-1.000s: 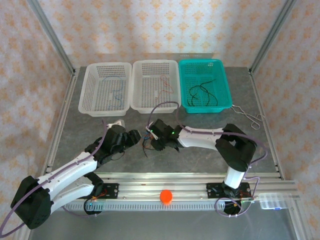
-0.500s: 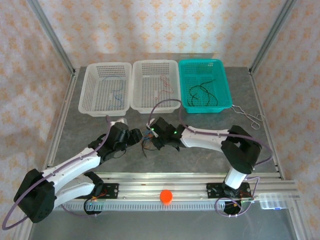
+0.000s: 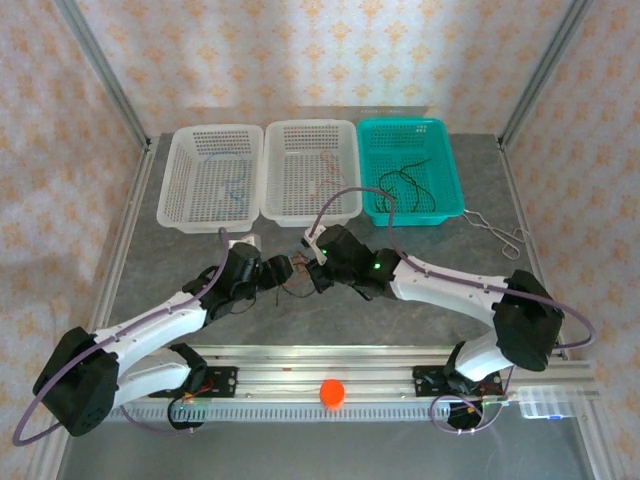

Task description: Untangle the cables

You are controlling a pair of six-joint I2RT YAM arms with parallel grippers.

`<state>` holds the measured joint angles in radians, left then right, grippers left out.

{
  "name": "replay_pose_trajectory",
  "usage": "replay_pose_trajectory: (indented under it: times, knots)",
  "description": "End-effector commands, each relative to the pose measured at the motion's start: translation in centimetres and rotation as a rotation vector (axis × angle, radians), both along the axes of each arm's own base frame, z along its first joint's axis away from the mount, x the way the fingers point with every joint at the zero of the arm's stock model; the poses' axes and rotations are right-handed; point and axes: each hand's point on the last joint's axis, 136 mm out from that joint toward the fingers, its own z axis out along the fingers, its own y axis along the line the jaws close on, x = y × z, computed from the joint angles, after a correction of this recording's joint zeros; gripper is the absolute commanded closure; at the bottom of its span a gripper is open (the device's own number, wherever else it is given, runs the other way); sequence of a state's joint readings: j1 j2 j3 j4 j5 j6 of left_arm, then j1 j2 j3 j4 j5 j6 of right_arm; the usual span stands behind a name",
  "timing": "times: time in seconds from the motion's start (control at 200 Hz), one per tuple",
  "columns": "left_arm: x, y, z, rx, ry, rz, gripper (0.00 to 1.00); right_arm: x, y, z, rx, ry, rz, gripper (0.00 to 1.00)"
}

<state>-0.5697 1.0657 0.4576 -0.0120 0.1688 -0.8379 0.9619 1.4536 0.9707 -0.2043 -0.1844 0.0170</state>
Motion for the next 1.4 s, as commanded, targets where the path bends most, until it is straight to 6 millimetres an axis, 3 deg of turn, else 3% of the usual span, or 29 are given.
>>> replay_pose_trajectory:
  times: [0.0,0.105,0.355,0.496,0.721,0.851,0.926,1.011,1.061,1.186,1.397]
  knots:
    - [0.2,0.2,1.3,0.012,-0.09,-0.019,0.31,-0.1,-0.2,1.0,0.062,0.012,0.004,0.97]
    - [0.2,0.5,2.9,0.022,-0.152,-0.033,0.31,-0.1,-1.1,0.7,0.082,0.049,0.015,1.0]
    - [0.7,-1.2,6.0,0.108,-0.275,-0.215,0.35,-0.6,-2.6,0.4,0.101,0.16,0.116,1.0]
    - [2.5,-0.4,8.9,0.24,-0.38,-0.208,0.26,0.8,-4.0,0.9,0.078,0.145,0.076,1.0]
    - [4.0,0.0,15.6,0.323,-0.707,-0.19,0.25,2.4,-5.1,4.6,0.139,0.015,-0.015,1.0]
    - [3.9,0.2,18.9,0.384,-0.878,-0.197,0.22,3.6,-6.2,7.0,0.2,-0.086,-0.11,1.0]
    - [2.8,-1.1,20.1,0.422,-0.985,-0.315,0.23,4.8,-7.4,8.0,0.22,-0.128,-0.216,1.0]
    - [2.1,-2.0,20.6,0.475,-1.058,-0.405,0.24,5.4,-7.9,8.3,0.222,-0.141,-0.27,1.0]
    - [1.9,-2.4,20.3,0.514,-1.072,-0.458,0.25,5.2,-8.3,9.7,0.249,-0.17,-0.28,1.0]
    - [1.6,-3.4,19.8,0.592,-1.084,-0.583,0.25,4.5,-8.0,10.1,0.222,-0.193,-0.2,1.0]
    - [0.8,-5.2,18.4,0.629,-1.112,-0.769,0.32,1.7,-7.4,8.2,0.056,-0.134,0.028,1.0]
